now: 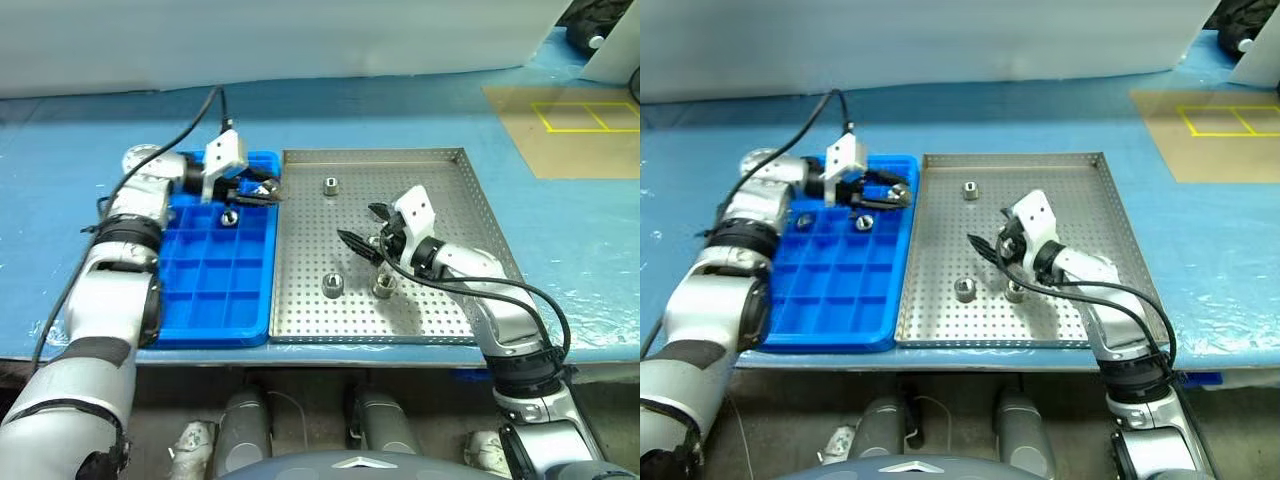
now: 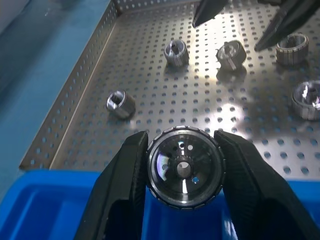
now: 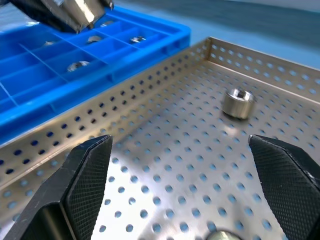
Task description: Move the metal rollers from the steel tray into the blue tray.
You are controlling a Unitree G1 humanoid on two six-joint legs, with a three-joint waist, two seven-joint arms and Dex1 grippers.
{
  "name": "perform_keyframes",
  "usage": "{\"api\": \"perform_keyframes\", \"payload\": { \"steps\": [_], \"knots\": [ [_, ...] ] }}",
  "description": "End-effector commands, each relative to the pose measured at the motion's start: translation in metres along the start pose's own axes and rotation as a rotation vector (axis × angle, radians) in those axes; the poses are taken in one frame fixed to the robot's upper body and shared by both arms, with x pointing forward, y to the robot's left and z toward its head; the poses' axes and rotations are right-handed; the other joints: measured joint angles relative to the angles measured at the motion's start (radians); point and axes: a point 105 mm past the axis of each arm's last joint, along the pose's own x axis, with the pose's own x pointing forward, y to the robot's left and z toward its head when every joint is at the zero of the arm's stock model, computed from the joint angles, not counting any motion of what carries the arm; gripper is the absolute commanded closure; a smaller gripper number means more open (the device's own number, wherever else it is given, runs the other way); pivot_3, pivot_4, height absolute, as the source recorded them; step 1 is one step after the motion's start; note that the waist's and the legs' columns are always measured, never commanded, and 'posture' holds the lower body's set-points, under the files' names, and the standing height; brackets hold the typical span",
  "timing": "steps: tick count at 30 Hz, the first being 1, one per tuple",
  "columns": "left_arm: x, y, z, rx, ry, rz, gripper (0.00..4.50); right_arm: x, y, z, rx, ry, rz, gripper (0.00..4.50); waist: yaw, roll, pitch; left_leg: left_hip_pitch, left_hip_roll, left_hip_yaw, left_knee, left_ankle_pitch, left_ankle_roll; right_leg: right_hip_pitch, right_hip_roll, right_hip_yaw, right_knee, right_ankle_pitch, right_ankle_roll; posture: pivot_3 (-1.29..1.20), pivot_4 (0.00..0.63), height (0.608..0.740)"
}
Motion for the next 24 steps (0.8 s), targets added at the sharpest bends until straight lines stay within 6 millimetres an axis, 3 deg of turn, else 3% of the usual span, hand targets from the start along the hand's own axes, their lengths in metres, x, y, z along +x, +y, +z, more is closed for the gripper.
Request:
{"api": "perform_keyframes", "payload": {
  "steps": [1, 6, 12, 18, 24],
  "knots": [
    [-0.035, 0.001, 0.006, 0.013, -0.009, 0.132, 2.77, 0.019, 0.018, 0.026, -0.020, -0.088, 0.154, 0.00, 0.009, 0.000, 0.000, 0.000, 0.001, 0.000, 0.000, 0.001, -0.001, -0.001, 0.000, 0.000, 0.001, 0.000, 0.000, -0.04, 0.150, 0.740],
    [-0.060, -0.012, -0.002, -0.032, 0.038, 0.233, 2.77, 0.035, 0.043, 0.047, -0.025, -0.140, 0.356, 0.00, 0.061, 0.000, 0.000, -0.002, 0.002, -0.001, -0.001, 0.003, -0.006, -0.005, 0.000, -0.003, 0.004, -0.002, -0.003, 0.07, 0.150, 0.740],
    [-0.090, -0.040, -0.015, -0.115, 0.096, 0.349, 2.77, 0.055, 0.079, 0.055, -0.044, -0.137, 0.610, 0.00, 0.100, 0.000, 0.000, -0.003, 0.001, -0.001, -0.001, 0.004, -0.007, -0.005, 0.000, -0.003, 0.004, -0.002, -0.003, 0.21, 0.150, 0.740],
    [-0.095, -0.059, -0.025, -0.176, 0.124, 0.411, 2.77, 0.066, 0.089, 0.057, -0.067, -0.140, 0.689, 0.00, 0.132, -0.001, 0.000, -0.003, 0.001, -0.004, -0.002, 0.005, -0.010, -0.005, 0.000, -0.005, 0.005, -0.002, -0.003, 0.29, 0.150, 0.740],
    [-0.089, -0.063, -0.037, -0.201, 0.129, 0.474, 2.77, 0.070, 0.087, 0.054, -0.077, -0.138, 0.682, 0.00, 0.149, -0.001, 0.000, -0.003, 0.001, -0.004, -0.002, 0.006, -0.011, -0.005, 0.000, -0.005, 0.005, -0.002, -0.003, 0.30, 0.150, 0.740]
  ]
}}
